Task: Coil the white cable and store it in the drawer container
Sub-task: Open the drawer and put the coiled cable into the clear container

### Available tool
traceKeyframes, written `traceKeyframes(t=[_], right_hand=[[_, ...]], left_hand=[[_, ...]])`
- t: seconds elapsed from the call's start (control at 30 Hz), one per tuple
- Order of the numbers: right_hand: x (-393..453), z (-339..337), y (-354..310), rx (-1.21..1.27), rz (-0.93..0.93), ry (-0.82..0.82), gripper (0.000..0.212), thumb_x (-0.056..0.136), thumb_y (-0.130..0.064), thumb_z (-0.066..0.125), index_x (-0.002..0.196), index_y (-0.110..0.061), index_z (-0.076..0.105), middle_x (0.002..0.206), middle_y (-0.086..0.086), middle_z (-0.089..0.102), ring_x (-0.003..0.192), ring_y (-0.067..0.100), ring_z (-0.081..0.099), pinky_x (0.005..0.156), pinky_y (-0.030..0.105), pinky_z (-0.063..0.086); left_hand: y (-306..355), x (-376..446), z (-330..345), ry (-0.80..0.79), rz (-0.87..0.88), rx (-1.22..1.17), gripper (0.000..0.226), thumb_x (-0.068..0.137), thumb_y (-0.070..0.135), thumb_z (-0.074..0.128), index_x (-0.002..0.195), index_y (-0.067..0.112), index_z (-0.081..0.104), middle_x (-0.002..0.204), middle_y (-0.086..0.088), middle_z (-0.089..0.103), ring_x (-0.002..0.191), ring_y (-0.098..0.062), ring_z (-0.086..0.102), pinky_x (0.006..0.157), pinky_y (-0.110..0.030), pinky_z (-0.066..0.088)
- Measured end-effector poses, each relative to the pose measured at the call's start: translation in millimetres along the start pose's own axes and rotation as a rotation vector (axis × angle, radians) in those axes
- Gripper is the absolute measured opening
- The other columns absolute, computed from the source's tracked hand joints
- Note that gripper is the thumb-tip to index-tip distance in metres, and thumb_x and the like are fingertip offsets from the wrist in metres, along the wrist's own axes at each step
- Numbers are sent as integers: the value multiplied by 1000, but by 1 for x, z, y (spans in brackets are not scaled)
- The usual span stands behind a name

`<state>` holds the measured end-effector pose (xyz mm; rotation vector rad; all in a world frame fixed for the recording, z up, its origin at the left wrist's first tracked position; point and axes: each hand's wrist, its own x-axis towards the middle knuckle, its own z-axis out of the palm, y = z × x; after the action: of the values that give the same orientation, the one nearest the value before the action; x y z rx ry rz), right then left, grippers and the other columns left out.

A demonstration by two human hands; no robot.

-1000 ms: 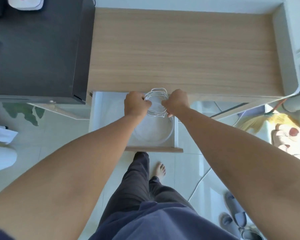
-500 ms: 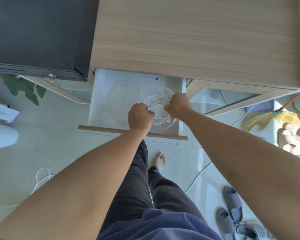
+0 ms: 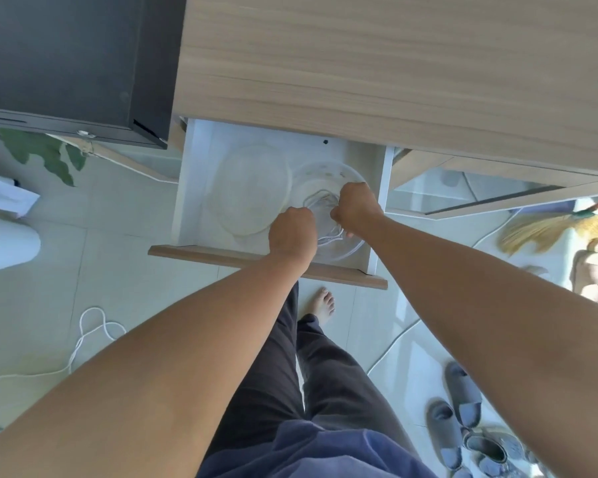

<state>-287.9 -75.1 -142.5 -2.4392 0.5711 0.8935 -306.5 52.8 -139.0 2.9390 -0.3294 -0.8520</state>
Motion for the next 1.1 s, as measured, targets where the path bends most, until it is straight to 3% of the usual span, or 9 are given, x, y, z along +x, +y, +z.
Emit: traceKeyframes(t=[0.17, 0.27, 0.43, 0.57, 0.63, 0.73, 0.9, 1.03, 1.1], right_hand=[[12, 4, 1, 17, 30, 5, 30, 89, 5, 46, 65, -12, 41, 73, 9, 55, 73, 27, 58, 51, 22, 40], [11, 5, -1, -50, 39, 21, 38, 91, 1, 50, 61, -13, 32, 65, 5, 41, 64, 23, 48, 46, 29, 37], [-6, -2, 1, -92, 13, 29, 34, 88, 1, 50, 61, -12, 35, 62, 2, 38, 50, 14, 38, 40, 23, 26], [-29, -13, 6, -5, 4, 97, 26, 84, 2, 51, 63, -10, 40, 65, 4, 45, 61, 21, 51, 42, 22, 34], [-43, -16, 9, 40, -6, 132, 11, 84, -2, 51, 74, -4, 54, 76, 7, 56, 73, 28, 59, 52, 25, 47], [-67, -13, 16, 44, -43, 175, 27, 87, -13, 53, 111, -7, 64, 105, 10, 67, 94, 31, 64, 76, 35, 54], [-108, 8, 27, -14, -132, 198, 52, 88, -44, 59, 132, -19, 52, 127, 6, 62, 115, 29, 59, 88, 38, 47], [-132, 25, 40, -232, -298, 185, 83, 81, -58, 64, 146, -16, 34, 152, 6, 37, 142, 27, 29, 116, 44, 25], [-135, 27, 43, -328, -328, 242, 89, 80, -55, 66, 149, -16, 26, 158, 8, 25, 147, 28, 18, 120, 45, 16]], left_hand=[[0, 11, 1, 3, -78, -54, 23, 91, -1, 48, 99, 5, 68, 103, -14, 69, 98, -34, 66, 71, -35, 48], [-3, 14, 2, 19, -109, -93, 22, 92, 0, 47, 99, 4, 67, 105, -15, 67, 99, -34, 65, 73, -35, 47], [-11, 5, -1, 26, -81, -167, 22, 90, 0, 46, 97, 4, 66, 104, -16, 66, 98, -35, 64, 68, -32, 39], [-24, -9, -7, 34, -7, -294, 23, 88, 4, 47, 66, 12, 53, 76, -8, 60, 76, -29, 53, 59, -30, 32], [-28, -19, -11, 71, 36, -361, 28, 87, 7, 46, 60, 9, 50, 65, -10, 55, 69, -28, 48, 53, -37, 34], [-34, -36, -22, 127, 126, -398, 25, 88, 14, 48, 72, 2, 62, 72, -17, 64, 66, -31, 56, 63, -46, 49], [-69, -64, -31, 198, 183, -310, 28, 93, 33, 54, 88, 9, 69, 87, -5, 63, 81, -25, 62, 69, -37, 50], [-107, -84, -33, 135, 264, -153, 69, 79, 63, 64, 128, 15, 58, 122, 1, 55, 112, -18, 54, 93, -36, 46], [-120, -86, -35, 136, 291, -20, 87, 72, 62, 72, 141, 17, 46, 142, -3, 44, 130, -23, 42, 107, -39, 36]])
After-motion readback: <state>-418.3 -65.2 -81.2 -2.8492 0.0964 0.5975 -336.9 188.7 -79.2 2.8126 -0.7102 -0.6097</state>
